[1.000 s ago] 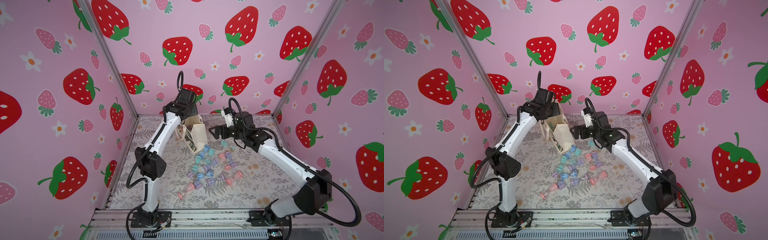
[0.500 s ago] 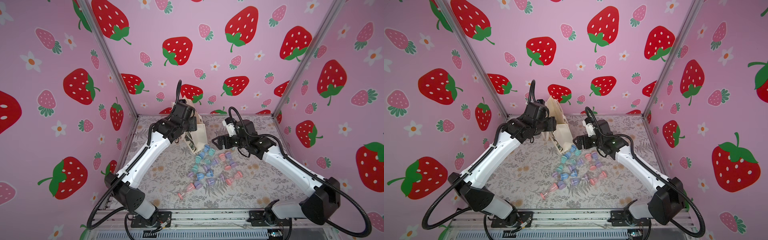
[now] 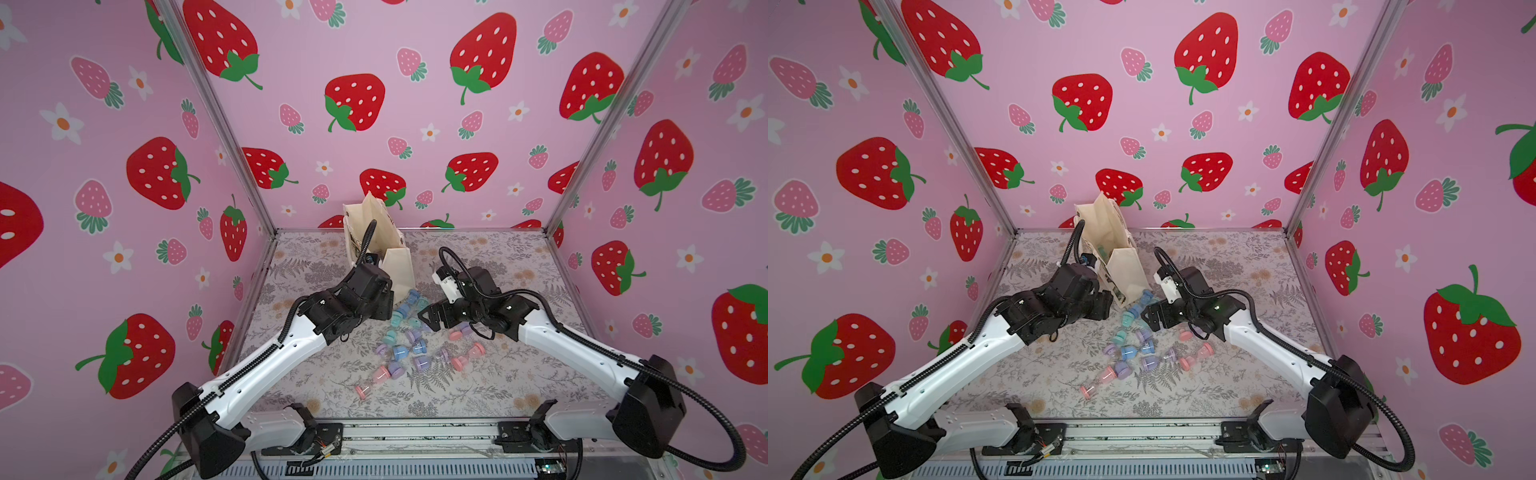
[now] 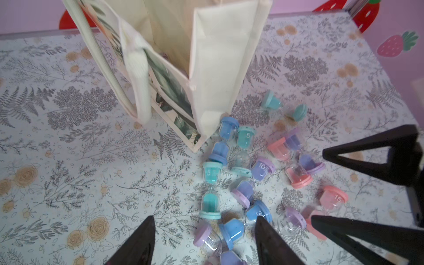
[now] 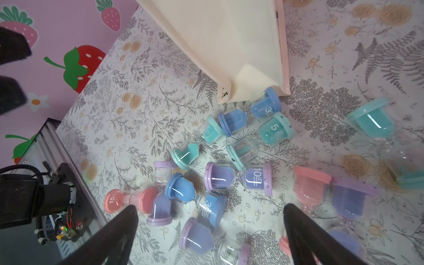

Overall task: Put the hourglass into the canvas bag
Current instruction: Pick up the hourglass from the center of the board.

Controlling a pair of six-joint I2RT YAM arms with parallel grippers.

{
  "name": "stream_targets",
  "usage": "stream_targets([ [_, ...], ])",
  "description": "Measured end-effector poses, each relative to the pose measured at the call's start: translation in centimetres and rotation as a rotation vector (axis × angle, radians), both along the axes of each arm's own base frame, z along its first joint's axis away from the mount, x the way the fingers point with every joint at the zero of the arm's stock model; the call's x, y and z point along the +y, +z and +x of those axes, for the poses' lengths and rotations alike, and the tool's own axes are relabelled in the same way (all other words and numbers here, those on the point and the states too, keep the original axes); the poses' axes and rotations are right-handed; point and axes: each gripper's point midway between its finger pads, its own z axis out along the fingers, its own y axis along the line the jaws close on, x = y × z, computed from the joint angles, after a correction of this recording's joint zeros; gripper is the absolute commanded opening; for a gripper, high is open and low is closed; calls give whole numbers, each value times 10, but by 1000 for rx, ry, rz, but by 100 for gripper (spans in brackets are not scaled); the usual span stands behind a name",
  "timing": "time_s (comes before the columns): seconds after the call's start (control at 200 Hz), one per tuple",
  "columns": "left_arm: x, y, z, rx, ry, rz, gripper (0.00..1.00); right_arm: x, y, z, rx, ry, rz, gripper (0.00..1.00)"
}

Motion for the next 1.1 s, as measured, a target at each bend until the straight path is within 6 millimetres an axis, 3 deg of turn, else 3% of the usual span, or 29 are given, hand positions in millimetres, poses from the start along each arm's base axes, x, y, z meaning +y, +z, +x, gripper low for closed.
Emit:
stream_targets([
  [0.23,-5,-62,-13,136,-30,72,70,0,-33,-12,35,19,-32,99],
  [0.495,-18,-125,-17,269,-58,110,69,-2,-54,-13,51,-1,-38,99],
  [0.855,-25,-188,-13,393,-56,192,66,-7,-66,-10,50,-36,-49,99],
  [1.101,-24,-201,-6,416,-39,210,63,-7,-64,-6,37,-52,-43,99],
])
